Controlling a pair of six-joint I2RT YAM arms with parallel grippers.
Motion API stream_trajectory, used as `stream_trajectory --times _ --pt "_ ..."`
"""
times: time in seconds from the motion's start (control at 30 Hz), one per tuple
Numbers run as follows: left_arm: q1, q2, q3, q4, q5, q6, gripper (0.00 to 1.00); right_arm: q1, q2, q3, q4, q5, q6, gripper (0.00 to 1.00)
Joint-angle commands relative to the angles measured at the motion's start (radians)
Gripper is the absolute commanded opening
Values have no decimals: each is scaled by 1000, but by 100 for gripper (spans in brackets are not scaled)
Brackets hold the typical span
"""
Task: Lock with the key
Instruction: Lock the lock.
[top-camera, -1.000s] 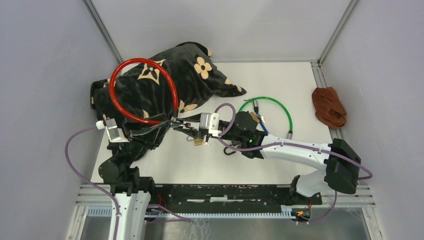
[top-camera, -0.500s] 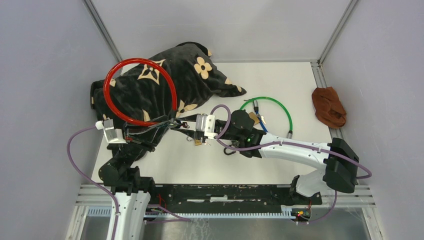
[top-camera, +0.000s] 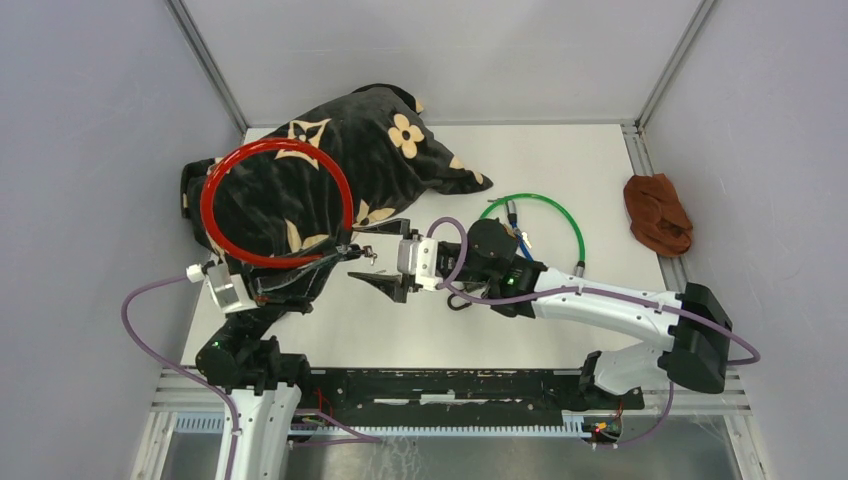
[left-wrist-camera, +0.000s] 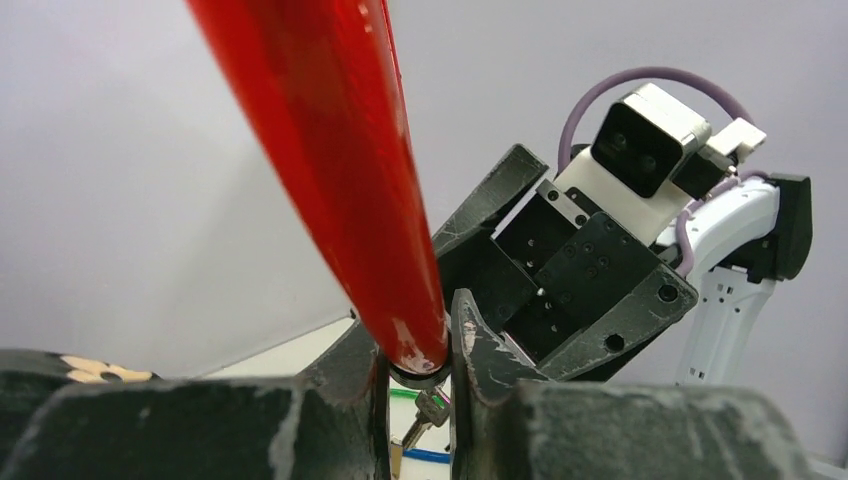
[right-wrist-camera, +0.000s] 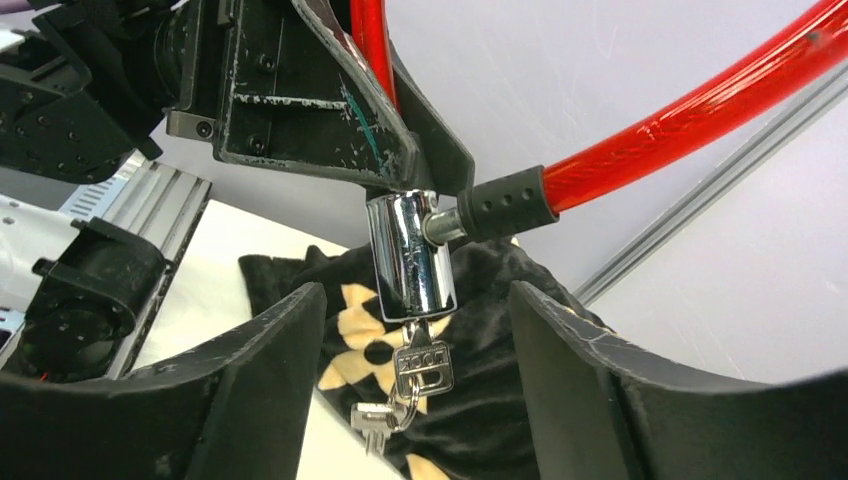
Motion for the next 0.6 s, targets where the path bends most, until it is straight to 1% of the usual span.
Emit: stream_trajectory --times 0.0,0.07,0.13,0.2,0.27,0.4,0.57 --pt "0 -21 27 110 69 143 2 -14 -58 34 -101 -45 -29 78" --pt "1 -30 30 116 104 189 2 -51 -58 71 -167 -128 -4 83" --pt "0 -37 33 130 124 228 2 -84 -56 107 -193 -212 56 85" --pt "1 -41 34 135 128 252 2 -101 -64 119 -145 -292 138 84" --pt "1 -44 32 137 126 251 2 -103 -67 123 -62 -340 222 84" --pt "2 -48 33 141 132 234 2 -103 -41 159 47 -366 364 80" --pt "2 -54 31 141 132 228 2 -103 4 194 159 -384 501 69"
